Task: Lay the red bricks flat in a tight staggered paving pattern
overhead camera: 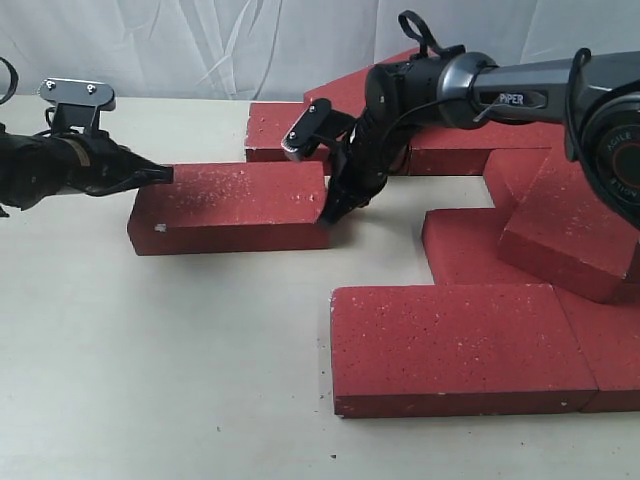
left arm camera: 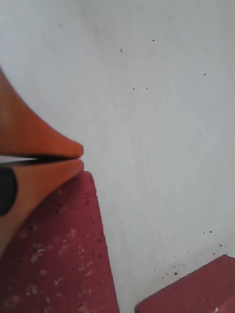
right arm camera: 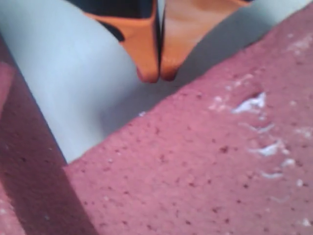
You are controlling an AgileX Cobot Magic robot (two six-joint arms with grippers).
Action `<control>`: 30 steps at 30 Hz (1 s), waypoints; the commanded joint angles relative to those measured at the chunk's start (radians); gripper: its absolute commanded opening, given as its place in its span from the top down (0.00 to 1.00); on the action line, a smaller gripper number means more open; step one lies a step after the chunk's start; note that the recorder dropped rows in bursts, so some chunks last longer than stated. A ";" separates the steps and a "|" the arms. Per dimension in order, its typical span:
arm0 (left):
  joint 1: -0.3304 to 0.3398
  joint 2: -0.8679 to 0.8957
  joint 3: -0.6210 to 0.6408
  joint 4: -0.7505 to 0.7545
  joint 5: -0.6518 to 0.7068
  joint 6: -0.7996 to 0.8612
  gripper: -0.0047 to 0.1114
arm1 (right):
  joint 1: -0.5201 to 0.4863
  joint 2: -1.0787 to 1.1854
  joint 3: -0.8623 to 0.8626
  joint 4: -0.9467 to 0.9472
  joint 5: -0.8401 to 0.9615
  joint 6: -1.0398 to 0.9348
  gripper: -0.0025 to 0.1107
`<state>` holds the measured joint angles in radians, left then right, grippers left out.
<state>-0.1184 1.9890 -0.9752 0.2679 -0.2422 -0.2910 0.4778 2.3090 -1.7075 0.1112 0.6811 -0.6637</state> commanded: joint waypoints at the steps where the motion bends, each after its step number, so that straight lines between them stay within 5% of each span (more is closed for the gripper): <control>1: 0.009 0.003 -0.004 0.020 0.017 0.002 0.96 | -0.029 -0.014 -0.005 -0.019 0.008 0.041 0.97; 9: 0.066 -0.086 -0.004 0.023 0.159 0.004 0.96 | -0.017 -0.138 -0.005 0.150 0.180 0.015 0.97; 14: 0.062 -0.081 -0.004 0.021 0.201 0.004 0.96 | 0.054 -0.131 -0.003 0.459 0.376 -0.366 0.97; 21: 0.056 0.004 -0.012 0.023 0.144 0.001 0.96 | 0.141 -0.048 -0.003 0.299 0.217 -0.398 0.97; 30: 0.012 0.013 -0.030 0.031 0.131 0.000 0.96 | 0.121 -0.024 -0.003 0.226 0.090 -0.309 0.97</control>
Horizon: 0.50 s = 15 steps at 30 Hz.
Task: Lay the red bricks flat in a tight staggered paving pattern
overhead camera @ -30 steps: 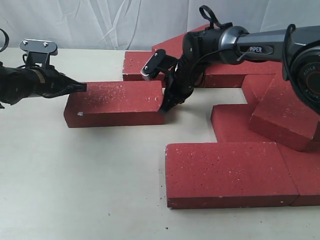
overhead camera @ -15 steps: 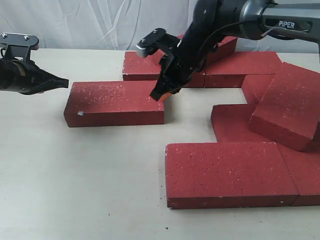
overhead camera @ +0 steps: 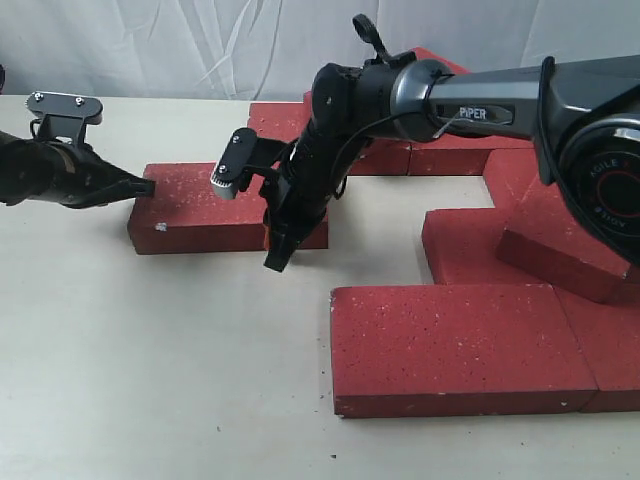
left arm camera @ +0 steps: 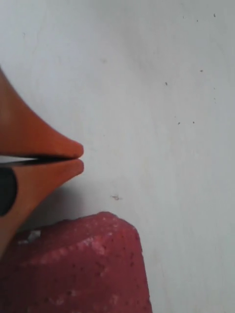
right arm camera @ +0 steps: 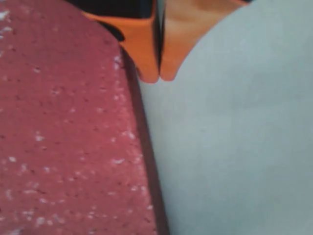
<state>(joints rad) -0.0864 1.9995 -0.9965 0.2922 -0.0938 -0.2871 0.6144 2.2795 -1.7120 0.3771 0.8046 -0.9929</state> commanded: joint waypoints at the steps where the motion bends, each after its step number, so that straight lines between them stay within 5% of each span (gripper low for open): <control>1: -0.024 0.002 -0.009 0.009 -0.016 -0.004 0.96 | -0.016 0.007 0.001 -0.040 -0.039 0.020 0.97; 15: -0.028 0.002 -0.009 0.011 -0.112 -0.028 0.96 | -0.016 0.011 0.001 -0.036 -0.106 0.057 0.97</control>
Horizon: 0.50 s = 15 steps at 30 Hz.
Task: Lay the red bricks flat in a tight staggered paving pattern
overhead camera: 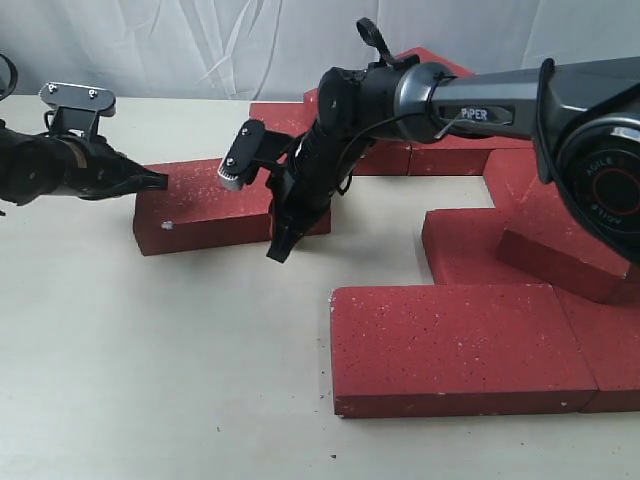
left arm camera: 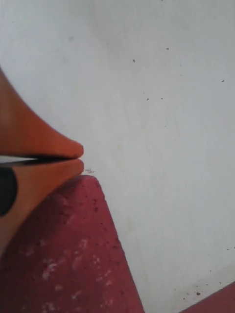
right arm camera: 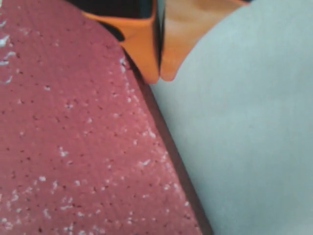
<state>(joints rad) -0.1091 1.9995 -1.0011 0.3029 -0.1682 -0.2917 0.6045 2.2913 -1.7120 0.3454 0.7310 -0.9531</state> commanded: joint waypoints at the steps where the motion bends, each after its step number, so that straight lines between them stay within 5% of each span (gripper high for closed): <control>1: -0.005 0.002 -0.004 0.001 -0.037 -0.023 0.96 | -0.006 -0.001 0.001 -0.004 -0.049 0.031 0.97; 15: 0.060 -0.078 -0.004 0.025 0.128 -0.010 0.96 | -0.006 0.005 0.001 -0.007 -0.040 0.080 0.97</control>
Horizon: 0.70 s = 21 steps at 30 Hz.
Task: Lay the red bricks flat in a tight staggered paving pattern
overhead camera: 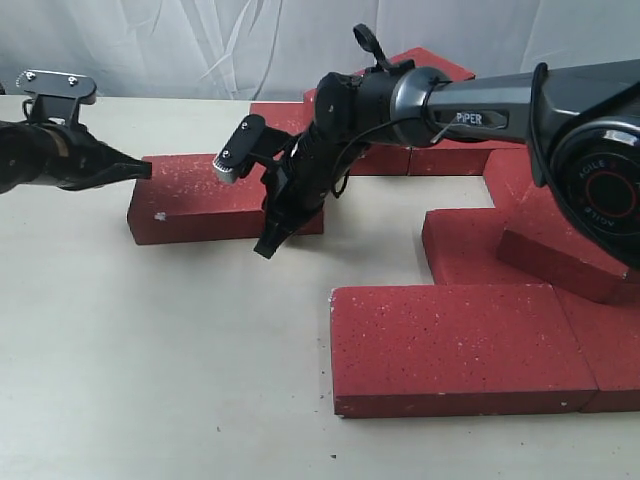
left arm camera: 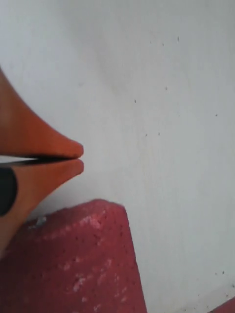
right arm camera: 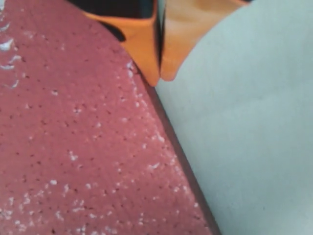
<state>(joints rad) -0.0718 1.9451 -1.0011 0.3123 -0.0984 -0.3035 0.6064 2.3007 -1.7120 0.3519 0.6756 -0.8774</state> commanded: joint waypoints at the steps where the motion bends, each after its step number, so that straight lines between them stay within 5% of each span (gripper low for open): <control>1: 0.030 -0.024 -0.004 0.021 0.066 0.002 0.96 | -0.008 -0.010 0.001 -0.011 0.032 0.005 0.97; 10: 0.038 0.019 -0.004 -0.006 0.060 0.000 0.96 | -0.025 -0.095 0.001 -0.046 0.165 0.030 0.97; 16: 0.029 0.068 -0.005 -0.006 -0.016 -0.032 0.96 | -0.124 -0.075 0.001 -0.173 0.047 0.317 0.97; 21: -0.016 0.072 -0.009 0.014 -0.038 -0.034 0.96 | -0.143 -0.033 0.001 -0.168 -0.010 0.329 0.97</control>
<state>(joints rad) -0.0595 2.0137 -1.0011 0.3156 -0.1129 -0.3268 0.4654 2.2461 -1.7120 0.1853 0.6915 -0.5654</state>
